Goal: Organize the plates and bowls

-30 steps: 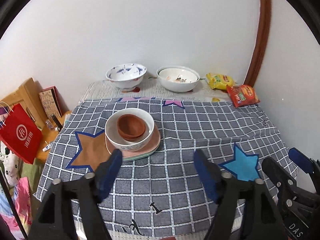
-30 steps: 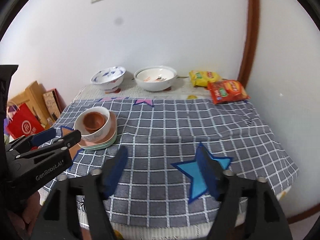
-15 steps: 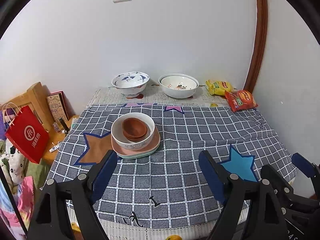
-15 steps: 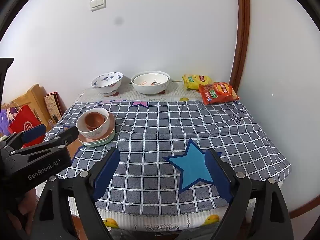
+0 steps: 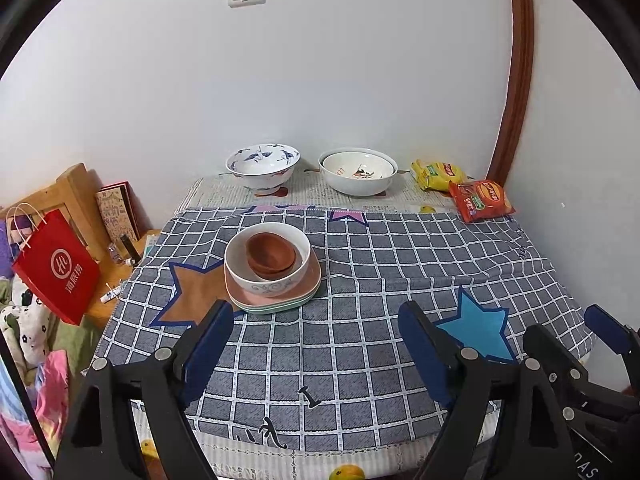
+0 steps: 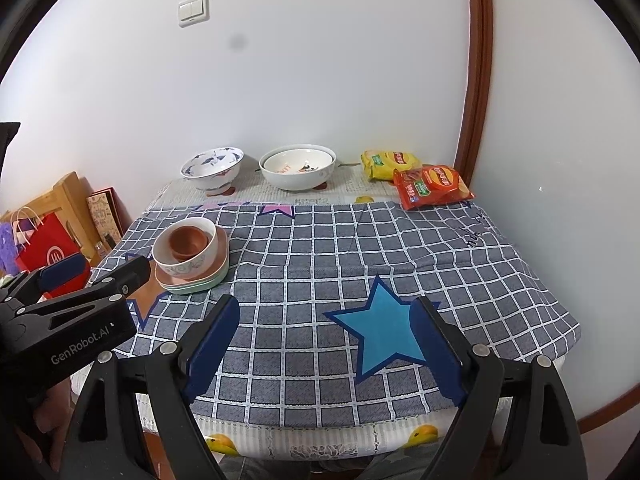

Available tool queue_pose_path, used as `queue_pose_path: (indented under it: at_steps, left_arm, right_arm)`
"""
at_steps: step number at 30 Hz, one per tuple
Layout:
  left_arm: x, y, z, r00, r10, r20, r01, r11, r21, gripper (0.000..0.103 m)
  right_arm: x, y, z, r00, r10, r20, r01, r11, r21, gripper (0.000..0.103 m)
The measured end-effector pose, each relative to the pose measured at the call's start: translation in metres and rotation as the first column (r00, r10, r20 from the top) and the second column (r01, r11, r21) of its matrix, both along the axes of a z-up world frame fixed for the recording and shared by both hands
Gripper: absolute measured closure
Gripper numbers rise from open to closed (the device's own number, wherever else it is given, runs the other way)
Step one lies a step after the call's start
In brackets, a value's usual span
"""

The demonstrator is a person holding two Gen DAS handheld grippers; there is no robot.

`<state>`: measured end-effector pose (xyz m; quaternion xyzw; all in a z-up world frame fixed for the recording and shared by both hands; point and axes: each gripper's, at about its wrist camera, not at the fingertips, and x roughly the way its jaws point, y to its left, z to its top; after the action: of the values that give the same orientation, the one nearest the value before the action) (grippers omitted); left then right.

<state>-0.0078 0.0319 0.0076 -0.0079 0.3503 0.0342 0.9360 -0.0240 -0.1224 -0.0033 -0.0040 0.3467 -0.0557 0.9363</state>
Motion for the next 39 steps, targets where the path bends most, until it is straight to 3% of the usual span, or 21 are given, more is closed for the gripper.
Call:
queue_pose_path:
  at_steps: [39]
  left_arm:
    - [-0.0051,-0.0053,0.0026,1.000,-0.013,-0.001,0.013,1.000,-0.010,0.019]
  right_arm:
    - [-0.0068,-0.0027,0.0016,0.999,-0.029,0.014,0.029,0.999,0.015,0.017]
